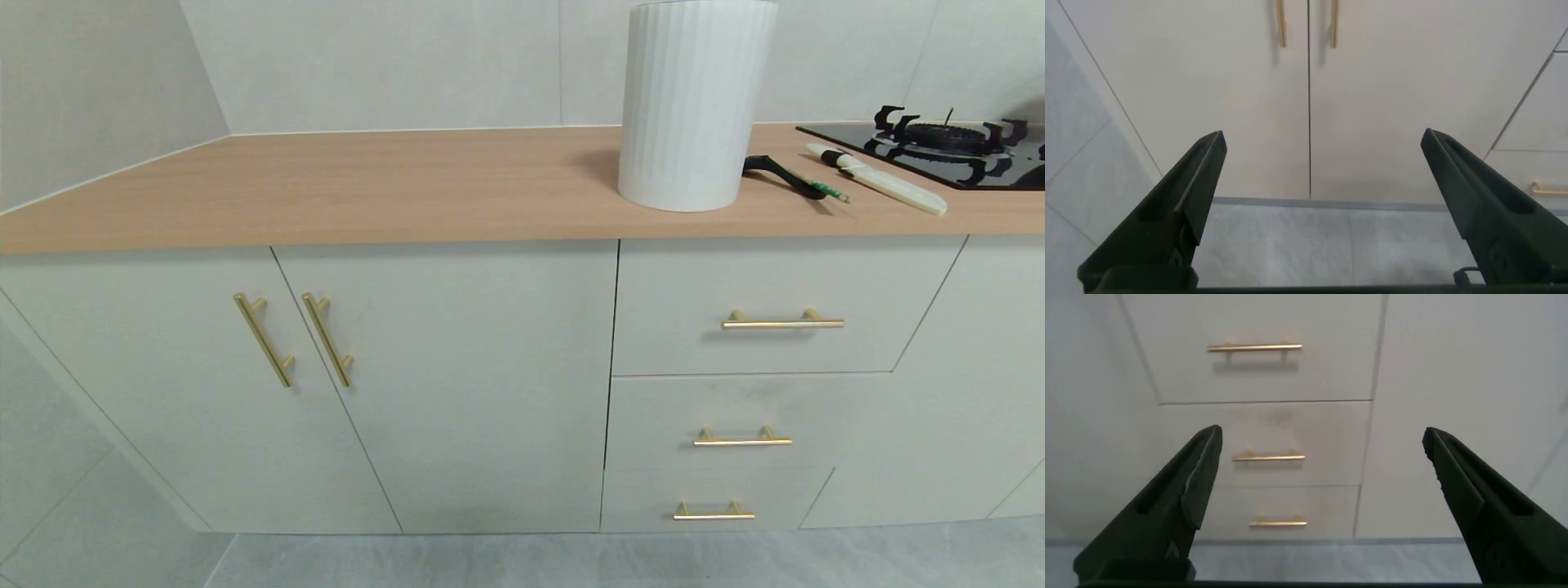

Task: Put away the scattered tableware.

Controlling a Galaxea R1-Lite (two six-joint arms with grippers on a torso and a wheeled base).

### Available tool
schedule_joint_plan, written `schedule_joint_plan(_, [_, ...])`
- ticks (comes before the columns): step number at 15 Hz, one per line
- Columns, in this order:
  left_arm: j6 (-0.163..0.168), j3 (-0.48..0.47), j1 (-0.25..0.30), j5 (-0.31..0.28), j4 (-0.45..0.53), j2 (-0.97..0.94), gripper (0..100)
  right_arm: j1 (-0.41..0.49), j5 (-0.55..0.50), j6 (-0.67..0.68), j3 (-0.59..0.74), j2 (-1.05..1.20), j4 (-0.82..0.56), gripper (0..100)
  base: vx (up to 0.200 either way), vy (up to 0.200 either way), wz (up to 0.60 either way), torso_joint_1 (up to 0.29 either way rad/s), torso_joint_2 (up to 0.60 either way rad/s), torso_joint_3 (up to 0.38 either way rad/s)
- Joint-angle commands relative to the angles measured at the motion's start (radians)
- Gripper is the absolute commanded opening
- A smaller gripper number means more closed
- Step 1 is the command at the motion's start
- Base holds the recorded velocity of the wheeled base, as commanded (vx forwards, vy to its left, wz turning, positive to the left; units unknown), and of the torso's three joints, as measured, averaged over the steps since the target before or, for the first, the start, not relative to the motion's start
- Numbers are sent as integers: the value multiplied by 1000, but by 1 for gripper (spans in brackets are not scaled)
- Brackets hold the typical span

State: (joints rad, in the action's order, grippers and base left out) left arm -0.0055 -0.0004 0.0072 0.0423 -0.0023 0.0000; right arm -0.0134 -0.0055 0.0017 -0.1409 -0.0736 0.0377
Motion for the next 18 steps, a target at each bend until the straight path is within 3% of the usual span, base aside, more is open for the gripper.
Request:
schedule_joint_plan(1, [-1,0,0,1,1,0,100,-19,81,-8,-82,-298,-4,100,0,0,0,0,0,0])
schedule_joint_plan(6, [-1,0,0,1,-1,0,100,-123,128,-5,-289,-923,22,100,0,0,0,0,0,0])
schedule_joint_plan(10, [-1,0,0,1,1,0,100,-151,113,-2,-310,-1207,238,100,0,0,0,0,0,0])
schedule_joint_plan(15, [-2,0,0,1,-1,0,100,-148,114,1,-459,-1499,286,100,0,0,0,0,0,0])
schedule_joint_plan(18, [-2,0,0,1,-1,0,100,-152,70,1,-450,-1727,436,100,0,0,0,0,0,0])
